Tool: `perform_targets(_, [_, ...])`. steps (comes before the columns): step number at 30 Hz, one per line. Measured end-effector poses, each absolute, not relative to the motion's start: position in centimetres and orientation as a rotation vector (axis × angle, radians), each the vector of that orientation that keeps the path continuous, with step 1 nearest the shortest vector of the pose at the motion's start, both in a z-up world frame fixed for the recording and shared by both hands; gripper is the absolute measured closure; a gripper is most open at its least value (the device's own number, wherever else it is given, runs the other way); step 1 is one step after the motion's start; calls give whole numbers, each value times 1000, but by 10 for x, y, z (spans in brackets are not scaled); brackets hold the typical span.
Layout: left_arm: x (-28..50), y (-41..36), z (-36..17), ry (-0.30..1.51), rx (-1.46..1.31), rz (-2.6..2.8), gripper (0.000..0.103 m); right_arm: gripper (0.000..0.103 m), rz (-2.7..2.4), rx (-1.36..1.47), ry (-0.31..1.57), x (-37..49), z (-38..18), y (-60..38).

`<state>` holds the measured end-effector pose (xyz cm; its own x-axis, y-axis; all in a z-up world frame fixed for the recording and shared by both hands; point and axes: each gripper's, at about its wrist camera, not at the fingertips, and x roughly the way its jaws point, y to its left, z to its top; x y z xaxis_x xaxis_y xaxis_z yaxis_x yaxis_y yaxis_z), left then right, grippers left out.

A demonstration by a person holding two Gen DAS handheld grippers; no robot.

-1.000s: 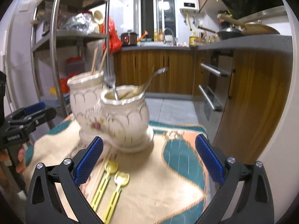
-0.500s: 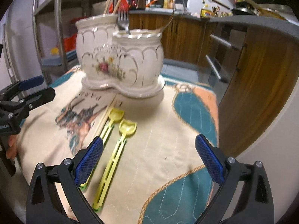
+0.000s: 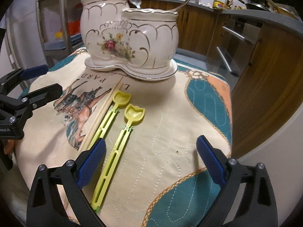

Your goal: Organize utensils

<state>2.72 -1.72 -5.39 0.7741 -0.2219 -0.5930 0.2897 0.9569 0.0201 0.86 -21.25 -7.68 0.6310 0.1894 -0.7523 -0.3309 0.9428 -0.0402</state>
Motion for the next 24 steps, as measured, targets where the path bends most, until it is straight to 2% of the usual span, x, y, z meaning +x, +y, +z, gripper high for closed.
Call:
perform_targets(8, [30,-27,-57,696,108,-297,6,47,370,-174,831,6,-76,-211])
perform_targets(10, [31,-33,-57,722,114,-297,6,60,399,-158,837,5,-76,-211])
perform_targets(14, [31,-52,-58,779,151,-302,6,75,427,-136,841,5,-76,-213])
perform_targets(16, [30,-62,-59,791,176,-279,6,87,419,-144,835,5,-75,-215])
perform_targets(21, [38,-75,-69,869,171,-235,6,92,384,-168,819,6,-76,-221])
perform_targets(24, [40,-78,-72,884,160,-206,13,92,393,-147,821,6,-76,-225])
